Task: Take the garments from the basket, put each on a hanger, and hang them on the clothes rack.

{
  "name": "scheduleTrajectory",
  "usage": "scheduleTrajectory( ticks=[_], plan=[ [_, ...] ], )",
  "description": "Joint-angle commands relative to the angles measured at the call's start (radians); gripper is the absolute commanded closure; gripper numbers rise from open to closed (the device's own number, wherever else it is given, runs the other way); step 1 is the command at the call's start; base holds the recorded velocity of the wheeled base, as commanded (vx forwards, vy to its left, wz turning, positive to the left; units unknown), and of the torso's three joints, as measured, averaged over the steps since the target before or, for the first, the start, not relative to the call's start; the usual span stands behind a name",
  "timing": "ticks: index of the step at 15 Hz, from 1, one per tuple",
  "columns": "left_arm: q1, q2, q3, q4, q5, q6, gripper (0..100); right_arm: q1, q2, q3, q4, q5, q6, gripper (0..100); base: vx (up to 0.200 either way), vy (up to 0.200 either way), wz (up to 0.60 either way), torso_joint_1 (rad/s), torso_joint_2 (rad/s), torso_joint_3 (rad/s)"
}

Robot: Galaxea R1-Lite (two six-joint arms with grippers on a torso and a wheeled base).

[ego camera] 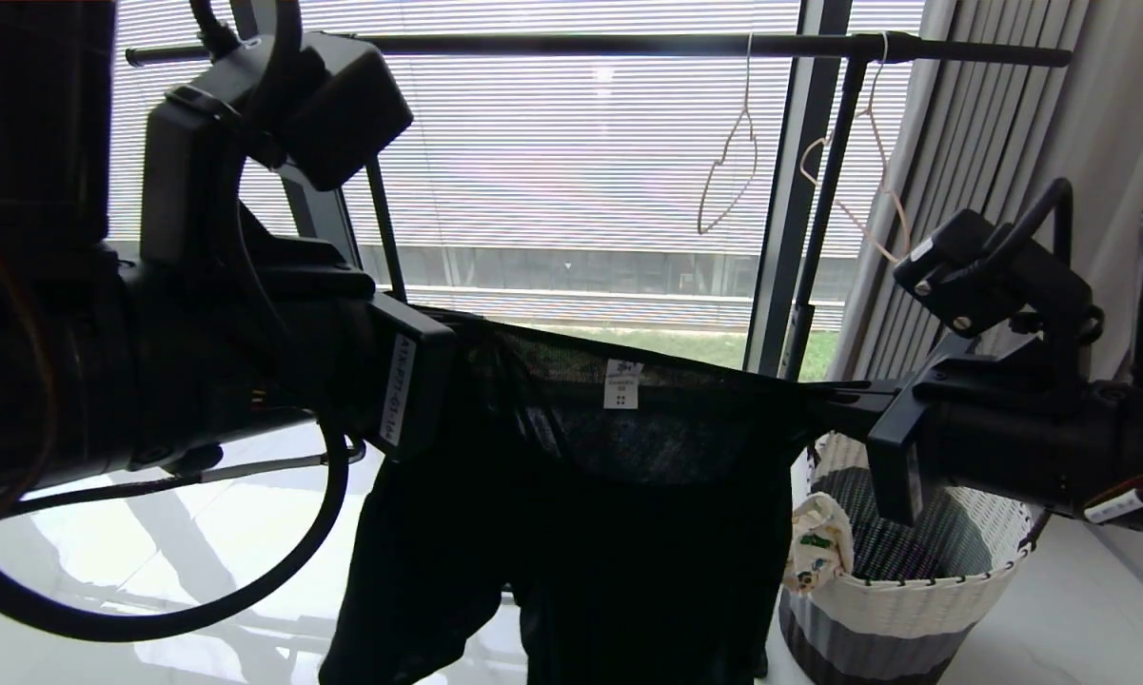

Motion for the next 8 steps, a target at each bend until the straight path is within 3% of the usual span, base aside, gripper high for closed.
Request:
scheduleTrajectory(
  ticks=[1,5,8],
  plan=[
    [-0.001,-0.002,-0.049,0.001,-0.005,0.047,100,-0.026,-0.069,-0.022,0.012,-0.004,-0.008,100,0.000,0.000,0.00,0.000,0.00,0.000],
    [-0.043,-0.026,-0.075,0.001,-0.042,0.069,100,-0.034,-0.060,-0.161,0.089,-0.003,-0.046,100,0.000,0.000,0.00,0.000,0.00,0.000],
    [-0.073,-0.029,-0.047,0.001,-0.039,0.133,100,-0.031,-0.115,-0.167,0.127,-0.003,-0.073,100,0.000,0.000,0.00,0.000,0.00,0.000]
  ],
)
